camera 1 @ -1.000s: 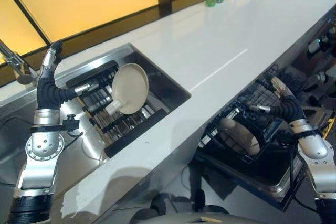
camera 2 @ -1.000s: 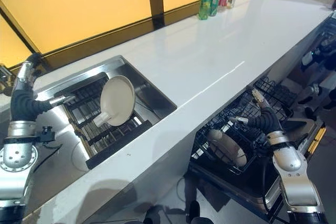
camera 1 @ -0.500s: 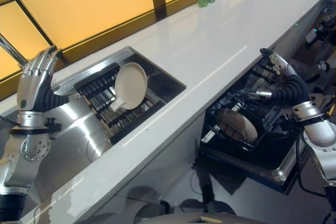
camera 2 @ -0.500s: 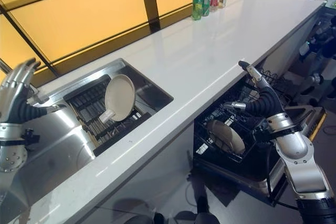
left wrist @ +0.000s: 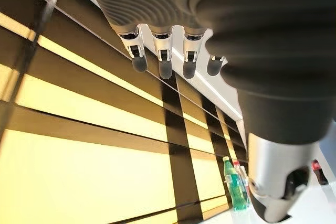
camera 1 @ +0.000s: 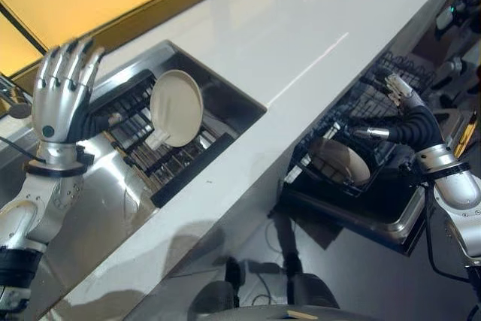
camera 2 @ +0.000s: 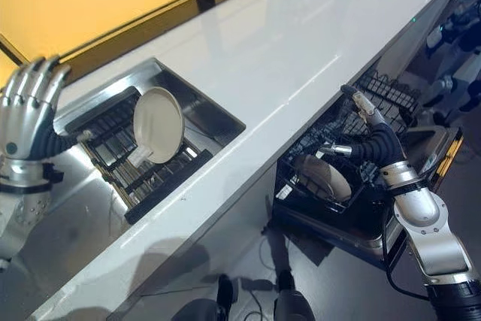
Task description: Pick up plates and place into dishwasher.
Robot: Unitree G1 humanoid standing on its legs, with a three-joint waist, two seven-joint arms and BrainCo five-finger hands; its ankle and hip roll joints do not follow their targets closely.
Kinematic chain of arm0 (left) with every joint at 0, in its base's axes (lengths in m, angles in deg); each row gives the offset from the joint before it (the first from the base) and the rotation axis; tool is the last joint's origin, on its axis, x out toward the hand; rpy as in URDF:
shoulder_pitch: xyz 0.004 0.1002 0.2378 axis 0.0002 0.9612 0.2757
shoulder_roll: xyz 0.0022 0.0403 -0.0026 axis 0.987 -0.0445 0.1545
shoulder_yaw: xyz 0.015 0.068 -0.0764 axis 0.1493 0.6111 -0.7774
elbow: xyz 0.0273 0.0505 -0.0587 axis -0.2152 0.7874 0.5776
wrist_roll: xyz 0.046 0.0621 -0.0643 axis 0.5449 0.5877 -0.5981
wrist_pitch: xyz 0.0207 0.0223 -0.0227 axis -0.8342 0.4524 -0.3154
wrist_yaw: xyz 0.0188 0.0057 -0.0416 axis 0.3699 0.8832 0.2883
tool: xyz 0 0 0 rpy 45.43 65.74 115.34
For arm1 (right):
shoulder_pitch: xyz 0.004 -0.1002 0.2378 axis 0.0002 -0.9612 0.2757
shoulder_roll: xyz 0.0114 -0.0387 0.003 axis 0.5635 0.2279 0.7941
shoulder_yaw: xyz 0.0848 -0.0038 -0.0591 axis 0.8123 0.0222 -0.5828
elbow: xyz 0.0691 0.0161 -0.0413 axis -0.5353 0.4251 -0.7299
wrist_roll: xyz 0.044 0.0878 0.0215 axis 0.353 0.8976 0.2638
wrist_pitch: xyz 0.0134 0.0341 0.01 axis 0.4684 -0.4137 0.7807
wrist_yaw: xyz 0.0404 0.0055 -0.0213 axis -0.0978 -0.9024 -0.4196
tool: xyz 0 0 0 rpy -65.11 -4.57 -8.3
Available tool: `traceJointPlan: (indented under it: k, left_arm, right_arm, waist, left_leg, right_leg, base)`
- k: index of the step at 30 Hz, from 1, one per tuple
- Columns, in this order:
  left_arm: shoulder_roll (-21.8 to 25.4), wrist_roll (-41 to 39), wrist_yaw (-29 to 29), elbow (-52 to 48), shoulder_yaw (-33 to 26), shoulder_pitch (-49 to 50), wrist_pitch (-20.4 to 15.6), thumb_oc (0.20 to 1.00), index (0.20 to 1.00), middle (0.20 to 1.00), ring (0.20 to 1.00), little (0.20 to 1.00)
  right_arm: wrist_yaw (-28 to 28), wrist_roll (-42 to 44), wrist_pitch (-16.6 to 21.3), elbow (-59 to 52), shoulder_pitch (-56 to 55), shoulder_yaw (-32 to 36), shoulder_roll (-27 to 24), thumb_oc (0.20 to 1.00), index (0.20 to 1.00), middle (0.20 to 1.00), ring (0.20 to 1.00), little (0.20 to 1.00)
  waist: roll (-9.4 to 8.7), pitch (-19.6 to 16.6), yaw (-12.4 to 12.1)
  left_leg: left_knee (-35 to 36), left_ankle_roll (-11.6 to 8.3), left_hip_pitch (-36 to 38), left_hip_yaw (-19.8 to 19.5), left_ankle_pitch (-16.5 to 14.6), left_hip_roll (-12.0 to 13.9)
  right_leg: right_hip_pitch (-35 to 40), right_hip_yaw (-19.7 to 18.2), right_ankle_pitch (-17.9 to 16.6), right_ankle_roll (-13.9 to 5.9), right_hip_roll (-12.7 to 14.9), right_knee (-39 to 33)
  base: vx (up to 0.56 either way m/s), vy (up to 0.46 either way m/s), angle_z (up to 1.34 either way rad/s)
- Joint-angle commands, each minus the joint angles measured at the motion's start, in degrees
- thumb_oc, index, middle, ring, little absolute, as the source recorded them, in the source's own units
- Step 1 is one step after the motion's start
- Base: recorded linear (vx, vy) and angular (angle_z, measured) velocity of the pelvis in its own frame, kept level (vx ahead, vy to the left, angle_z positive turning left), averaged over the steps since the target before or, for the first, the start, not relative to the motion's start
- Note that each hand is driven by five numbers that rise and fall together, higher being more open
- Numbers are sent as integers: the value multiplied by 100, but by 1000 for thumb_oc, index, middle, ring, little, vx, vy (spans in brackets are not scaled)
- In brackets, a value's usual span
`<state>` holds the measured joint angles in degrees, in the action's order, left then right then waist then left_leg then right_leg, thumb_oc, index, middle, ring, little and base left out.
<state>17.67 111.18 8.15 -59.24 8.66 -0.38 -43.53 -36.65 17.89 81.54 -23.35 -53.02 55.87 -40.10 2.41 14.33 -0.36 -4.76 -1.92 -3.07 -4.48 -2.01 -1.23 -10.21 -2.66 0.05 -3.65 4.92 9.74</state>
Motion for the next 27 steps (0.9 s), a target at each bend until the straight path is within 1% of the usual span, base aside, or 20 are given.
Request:
traceJointPlan:
  k: [1, 3, 5, 8, 10, 12, 13, 14, 17, 21, 27]
  left_arm:
    - [419, -17, 392, -33, 121, -463, 156, 1000, 1000, 1000, 1000, 1000]
    - [444, 17, 427, 20, 257, -673, 204, 1000, 1000, 1000, 1000, 1000]
    - [490, 45, 465, 47, 386, -906, 329, 1000, 1000, 1000, 1000, 1000]
    - [579, 73, 465, 105, 528, -1220, 377, 1000, 1000, 1000, 1000, 1000]
    - [650, 142, 439, 156, 676, -1513, 395, 1000, 1000, 1000, 1000, 1000]
    - [721, 242, 341, 187, 851, -1810, 303, 1000, 1000, 1000, 1000, 1000]
    - [780, 353, 240, 166, 976, -1979, 200, 1000, 1000, 1000, 1000, 1000]
    - [813, 353, 211, 160, 1078, -2095, 197, 1000, 1000, 1000, 1000, 1000]
    - [889, 431, -4, 161, 1466, -2626, 361, 1000, 1000, 1000, 1000, 1000]
    - [973, 690, 9, 361, 2029, -3278, 635, 1000, 1000, 1000, 1000, 1000]
    - [966, 1004, 21, 610, 2467, -3740, 673, 1000, 1000, 1000, 1000, 1000]
  right_arm:
    - [236, 107, 273, -90, 577, -96, -198, 1000, 1000, 1000, 1000, 1000]
    - [292, 61, 249, -48, 699, -162, -174, 1000, 1000, 1000, 1000, 1000]
    - [384, 17, 198, -34, 846, -252, -172, 1000, 1000, 1000, 1000, 1000]
    - [494, -7, 206, -9, 1025, -369, -146, 1000, 1000, 1000, 1000, 1000]
    - [559, -67, 194, 17, 1209, -450, -110, 1000, 1000, 1000, 1000, 1000]
    - [620, -99, 175, 29, 1380, -526, -94, 1000, 1000, 1000, 1000, 1000]
    - [644, -123, 146, 42, 1484, -564, -101, 1000, 1000, 1000, 1000, 1000]
    - [652, -129, 126, 59, 1539, -576, -113, 1000, 1000, 1000, 1000, 1000]
    - [729, -187, 16, 112, 1823, -683, -186, 1000, 1000, 1000, 1000, 1000]
    - [730, -212, 0, 175, 2104, -773, -245, 1000, 1000, 1000, 1000, 1000]
    - [663, -245, -4, 213, 2297, -803, -333, 1000, 1000, 1000, 1000, 1000]
  waist:
    - [-204, 160, 133]
    - [-239, 288, 125]
    - [-280, 420, 112]
    - [-312, 569, 86]
    - [-319, 695, 80]
    - [-320, 822, 81]
    - [-310, 902, 103]
    - [-303, 934, 108]
    - [-259, 1106, 163]
    - [-247, 1295, 264]
    - [-207, 1426, 368]
  left_leg:
    - [-653, 211, -553, 87, -100, -244]
    - [-799, 253, -721, 98, -142, -293]
    - [-938, 284, -907, 98, -171, -333]
    - [-1082, 309, -1146, 104, -195, -353]
    - [-1175, 319, -1328, 105, -190, -350]
    - [-1265, 335, -1500, 112, -189, -350]
    - [-1301, 334, -1598, 125, -179, -344]
    - [-1319, 331, -1653, 121, -173, -344]
    - [-1352, 338, -1875, 143, -133, -349]
    - [-1349, 364, -2060, 210, -95, -345]
    - [-1330, 370, -2161, 293, -52, -358]
  right_leg:
    - [97, -99, -118, -318, 324, -79]
    - [-31, -150, -174, -350, 360, -41]
    - [-156, -205, -252, -377, 392, -39]
    - [-311, -240, -332, -405, 435, -44]
    - [-440, -230, -381, -408, 449, -19]
    - [-581, -227, -413, -409, 454, 31]
    - [-664, -234, -433, -407, 453, 56]
    - [-714, -246, -441, -405, 446, 71]
    - [-921, -274, -498, -402, 451, 80]
    - [-1183, -352, -555, -394, 423, 132]
    - [-1377, -393, -592, -349, 426, 190]
  base:
    - [-12, 60, 6]
    - [-19, 54, 2]
    - [-32, 33, -7]
    - [-42, 17, -6]
    - [-77, 6, -3]
    - [-65, 16, -2]
    - [-45, 32, -2]
    - [-61, 51, -4]
    - [-82, 75, -2]
    - [-56, 89, -12]
    - [-3, 98, -7]
